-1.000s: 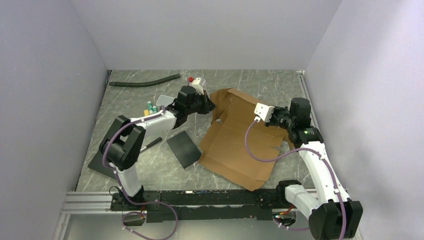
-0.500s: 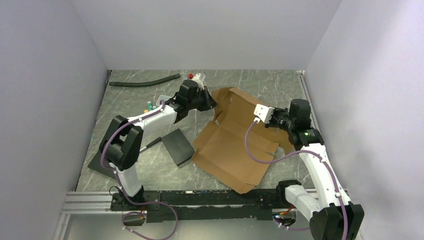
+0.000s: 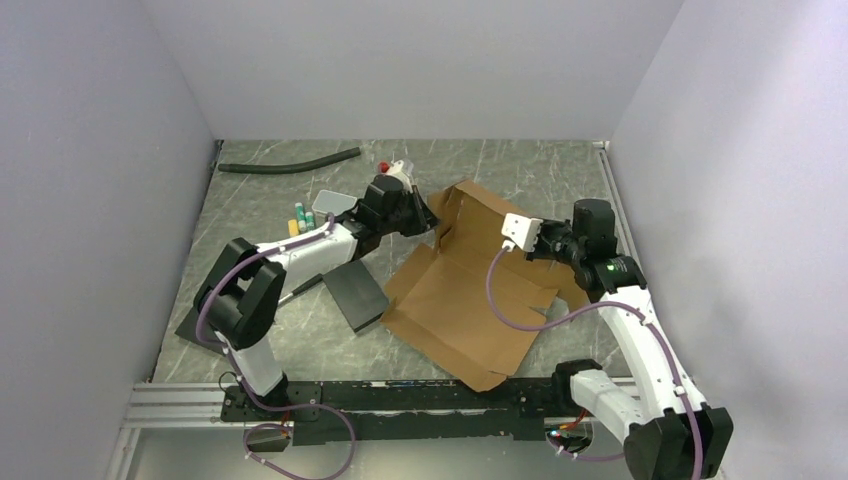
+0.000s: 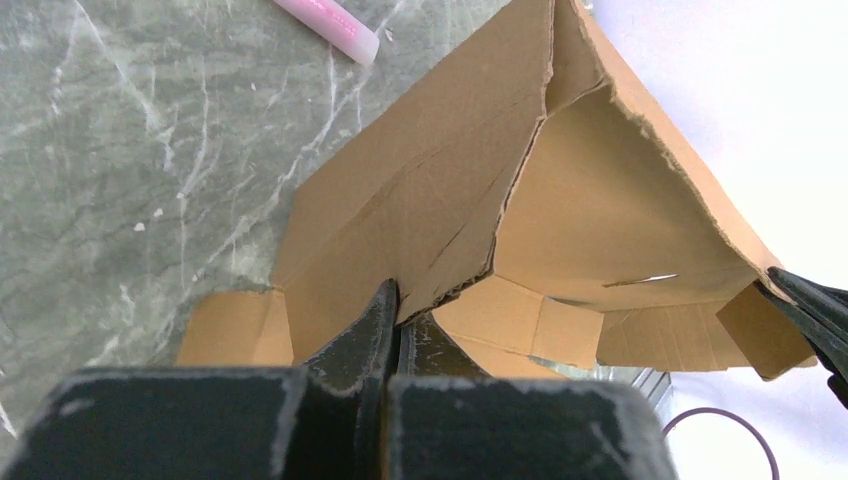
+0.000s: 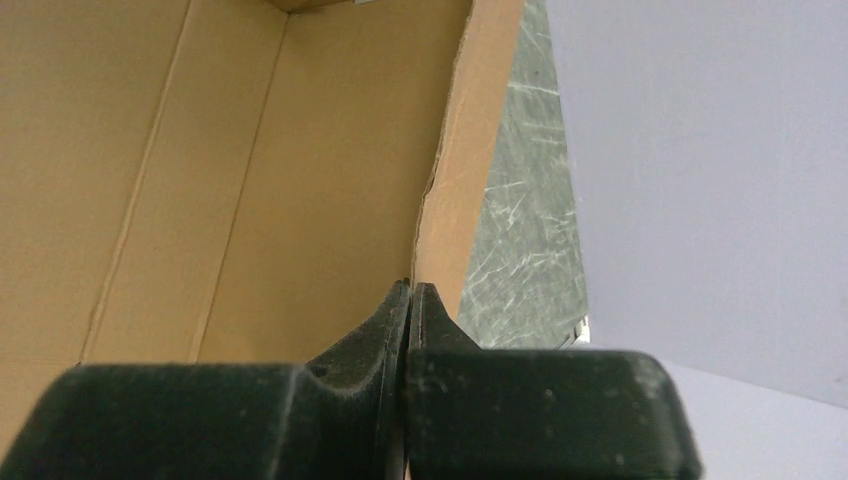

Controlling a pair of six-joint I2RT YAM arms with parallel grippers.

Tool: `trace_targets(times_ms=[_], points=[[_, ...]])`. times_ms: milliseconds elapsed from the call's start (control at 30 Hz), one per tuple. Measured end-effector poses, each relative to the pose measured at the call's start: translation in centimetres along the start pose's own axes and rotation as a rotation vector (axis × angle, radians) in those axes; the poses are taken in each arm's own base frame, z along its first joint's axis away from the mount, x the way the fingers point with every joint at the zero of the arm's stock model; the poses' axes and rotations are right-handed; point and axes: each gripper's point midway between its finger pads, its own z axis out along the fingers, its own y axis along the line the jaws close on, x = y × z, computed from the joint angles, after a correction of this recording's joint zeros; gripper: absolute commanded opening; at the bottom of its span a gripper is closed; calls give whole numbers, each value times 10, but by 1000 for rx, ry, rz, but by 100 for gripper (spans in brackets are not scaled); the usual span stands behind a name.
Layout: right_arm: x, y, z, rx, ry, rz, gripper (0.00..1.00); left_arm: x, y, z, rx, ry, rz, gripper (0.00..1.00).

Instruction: Fold the paper box

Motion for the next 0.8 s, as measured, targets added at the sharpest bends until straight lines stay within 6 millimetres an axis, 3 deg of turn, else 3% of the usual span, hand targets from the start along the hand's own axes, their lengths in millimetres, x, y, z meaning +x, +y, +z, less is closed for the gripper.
trace_targets(times_ms=[267, 500, 800], points=[[-12, 1, -5, -27, 24, -83, 0, 13, -6, -3, -3, -40, -20, 1], [-16, 9, -17, -39, 57, -171, 0, 23, -12, -1, -1, -39, -14, 16], [-20, 35, -25, -68, 31, -279, 0, 44, -2, -2, -14, -13, -29, 24]])
